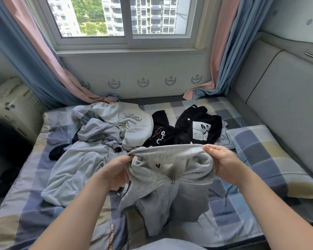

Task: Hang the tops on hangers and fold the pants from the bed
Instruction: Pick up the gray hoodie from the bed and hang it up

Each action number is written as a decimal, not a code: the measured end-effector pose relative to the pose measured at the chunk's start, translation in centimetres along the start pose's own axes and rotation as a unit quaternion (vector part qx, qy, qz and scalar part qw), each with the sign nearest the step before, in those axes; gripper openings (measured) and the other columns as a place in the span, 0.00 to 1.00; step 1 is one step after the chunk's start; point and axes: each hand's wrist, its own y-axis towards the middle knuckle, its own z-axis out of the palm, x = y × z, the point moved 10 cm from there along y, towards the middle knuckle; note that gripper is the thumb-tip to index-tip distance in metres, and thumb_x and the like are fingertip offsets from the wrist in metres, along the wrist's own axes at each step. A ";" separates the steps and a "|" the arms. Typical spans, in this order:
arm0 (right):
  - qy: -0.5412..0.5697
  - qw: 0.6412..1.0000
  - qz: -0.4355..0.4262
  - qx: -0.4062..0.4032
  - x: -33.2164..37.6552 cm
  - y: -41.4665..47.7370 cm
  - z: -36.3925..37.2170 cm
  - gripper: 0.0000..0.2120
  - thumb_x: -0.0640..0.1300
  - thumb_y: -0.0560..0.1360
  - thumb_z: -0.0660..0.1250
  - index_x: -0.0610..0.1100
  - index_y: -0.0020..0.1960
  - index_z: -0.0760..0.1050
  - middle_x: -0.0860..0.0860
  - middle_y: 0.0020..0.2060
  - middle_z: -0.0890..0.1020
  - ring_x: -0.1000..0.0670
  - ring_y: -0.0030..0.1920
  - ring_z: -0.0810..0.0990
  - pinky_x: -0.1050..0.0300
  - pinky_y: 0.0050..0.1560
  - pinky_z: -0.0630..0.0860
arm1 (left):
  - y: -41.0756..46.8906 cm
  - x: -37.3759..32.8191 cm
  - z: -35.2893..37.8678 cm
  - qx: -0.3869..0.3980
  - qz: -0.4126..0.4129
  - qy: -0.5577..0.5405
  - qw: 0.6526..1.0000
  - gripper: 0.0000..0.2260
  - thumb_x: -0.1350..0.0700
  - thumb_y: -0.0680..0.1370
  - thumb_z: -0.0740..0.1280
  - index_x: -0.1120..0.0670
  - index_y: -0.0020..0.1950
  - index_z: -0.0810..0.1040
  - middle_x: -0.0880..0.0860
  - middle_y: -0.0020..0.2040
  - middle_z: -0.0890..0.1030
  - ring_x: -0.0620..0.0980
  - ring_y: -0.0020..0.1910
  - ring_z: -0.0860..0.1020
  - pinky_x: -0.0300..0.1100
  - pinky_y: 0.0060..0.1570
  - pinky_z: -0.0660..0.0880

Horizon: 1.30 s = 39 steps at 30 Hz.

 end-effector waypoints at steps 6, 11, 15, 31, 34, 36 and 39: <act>0.178 0.983 0.041 -0.018 -1.9 0.3 -0.1 0.23 0.50 0.80 0.58 0.34 0.58 0.82 0.36 0.54 0.83 0.39 0.55 0.82 0.41 0.58 0.81 | -0.8 0.6 2.2 0.092 -0.072 0.001 0.993 0.25 0.46 0.64 0.82 0.60 0.53 0.84 0.58 0.46 0.85 0.55 0.45 0.84 0.48 0.50 0.79; 0.257 0.963 0.005 -0.077 -3.0 0.4 -1.4 0.27 0.47 0.82 0.54 0.34 0.76 0.64 0.34 0.71 0.71 0.38 0.70 0.72 0.39 0.70 0.70 | 0.0 0.3 4.3 0.106 -0.007 -0.178 0.978 0.24 0.48 0.64 0.83 0.61 0.49 0.79 0.59 0.43 0.81 0.58 0.46 0.81 0.51 0.54 0.78; 0.297 0.954 -0.029 -0.028 -2.8 -0.4 0.1 0.21 0.43 0.75 0.63 0.34 0.65 0.75 0.39 0.51 0.85 0.43 0.49 0.86 0.42 0.49 0.84 | 1.1 1.3 5.3 0.082 0.025 -0.294 0.952 0.16 0.53 0.78 0.64 0.62 0.38 0.83 0.60 0.40 0.84 0.62 0.44 0.85 0.62 0.48 0.81; 0.347 0.932 -0.061 -0.083 -0.3 -4.3 -6.4 0.21 0.29 0.69 0.57 0.41 0.49 0.85 0.40 0.52 0.82 0.41 0.51 0.86 0.38 0.56 0.79 | 4.1 3.6 9.1 -0.232 0.005 0.048 0.971 0.20 0.40 0.83 0.59 0.56 0.49 0.78 0.53 0.42 0.79 0.51 0.42 0.78 0.47 0.45 0.75; 0.363 0.924 -0.061 -0.105 0.6 -4.6 -8.0 0.22 0.28 0.69 0.57 0.40 0.50 0.86 0.38 0.56 0.83 0.39 0.56 0.83 0.37 0.50 0.82 | 5.2 2.8 11.9 -0.191 0.045 0.262 0.945 0.21 0.35 0.73 0.69 0.54 0.42 0.78 0.46 0.37 0.80 0.44 0.37 0.77 0.40 0.40 0.75; 0.360 0.926 -0.055 -0.097 0.9 -4.7 -8.8 0.22 0.28 0.69 0.57 0.40 0.51 0.86 0.38 0.56 0.84 0.39 0.58 0.83 0.39 0.46 0.84 | 6.5 4.2 14.0 -0.149 0.012 0.351 0.924 0.15 0.43 0.71 0.73 0.54 0.38 0.78 0.46 0.29 0.77 0.42 0.30 0.76 0.37 0.31 0.74; 0.341 0.936 -0.055 -0.072 1.5 -4.9 -10.2 0.22 0.30 0.70 0.58 0.41 0.55 0.86 0.39 0.58 0.83 0.41 0.58 0.84 0.42 0.53 0.83 | 8.1 5.9 15.7 -0.156 -0.027 0.271 0.949 0.09 0.54 0.79 0.69 0.60 0.44 0.81 0.54 0.34 0.80 0.46 0.30 0.80 0.40 0.31 0.77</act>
